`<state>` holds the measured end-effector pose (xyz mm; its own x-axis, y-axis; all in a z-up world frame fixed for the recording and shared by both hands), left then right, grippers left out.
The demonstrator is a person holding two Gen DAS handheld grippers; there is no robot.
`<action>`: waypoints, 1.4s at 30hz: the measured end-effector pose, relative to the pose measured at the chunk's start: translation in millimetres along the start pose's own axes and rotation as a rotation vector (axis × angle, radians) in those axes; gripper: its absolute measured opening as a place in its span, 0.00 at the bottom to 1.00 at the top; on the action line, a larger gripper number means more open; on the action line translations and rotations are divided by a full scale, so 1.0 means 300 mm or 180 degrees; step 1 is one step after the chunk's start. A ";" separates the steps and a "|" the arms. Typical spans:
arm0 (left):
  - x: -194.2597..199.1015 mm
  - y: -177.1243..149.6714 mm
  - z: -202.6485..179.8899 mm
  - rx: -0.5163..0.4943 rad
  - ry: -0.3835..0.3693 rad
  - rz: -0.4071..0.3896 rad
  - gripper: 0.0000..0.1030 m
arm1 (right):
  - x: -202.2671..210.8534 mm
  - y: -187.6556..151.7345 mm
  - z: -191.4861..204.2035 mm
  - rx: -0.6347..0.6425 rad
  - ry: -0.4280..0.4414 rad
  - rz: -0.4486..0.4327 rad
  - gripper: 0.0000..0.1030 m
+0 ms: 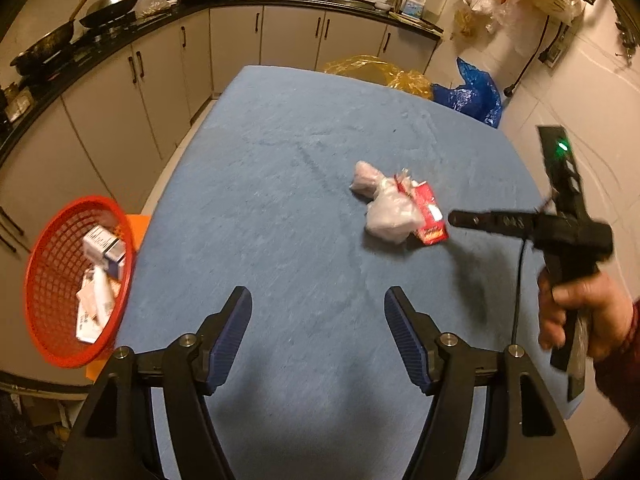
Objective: Collect trash
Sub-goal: 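Grasp the clear plastic bag with the left tool while the right tool grasps the red wrapper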
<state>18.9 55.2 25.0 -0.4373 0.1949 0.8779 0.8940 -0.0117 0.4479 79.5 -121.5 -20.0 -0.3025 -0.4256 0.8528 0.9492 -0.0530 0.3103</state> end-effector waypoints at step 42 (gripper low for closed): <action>-0.192 0.014 0.023 -0.0069 0.0068 0.0200 0.31 | -0.130 0.066 0.265 0.0796 -0.0855 0.0054 0.29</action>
<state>48.6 50.8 -24.9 -0.3824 0.1722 0.9078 0.9176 -0.0447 0.3950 103.3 -34.0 -13.7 -0.3305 -0.1704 0.9283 0.9137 0.1885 0.3600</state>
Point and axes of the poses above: each gripper's, at about its wrist camera, not at the fingertips, and x roughly against the way its jaws point, z to its left, y to its top, the point moved 6 cm from there along -x, roughly the way its jaws point, and after that the axes turned 6 degrees about z, right-handed, at the moved point
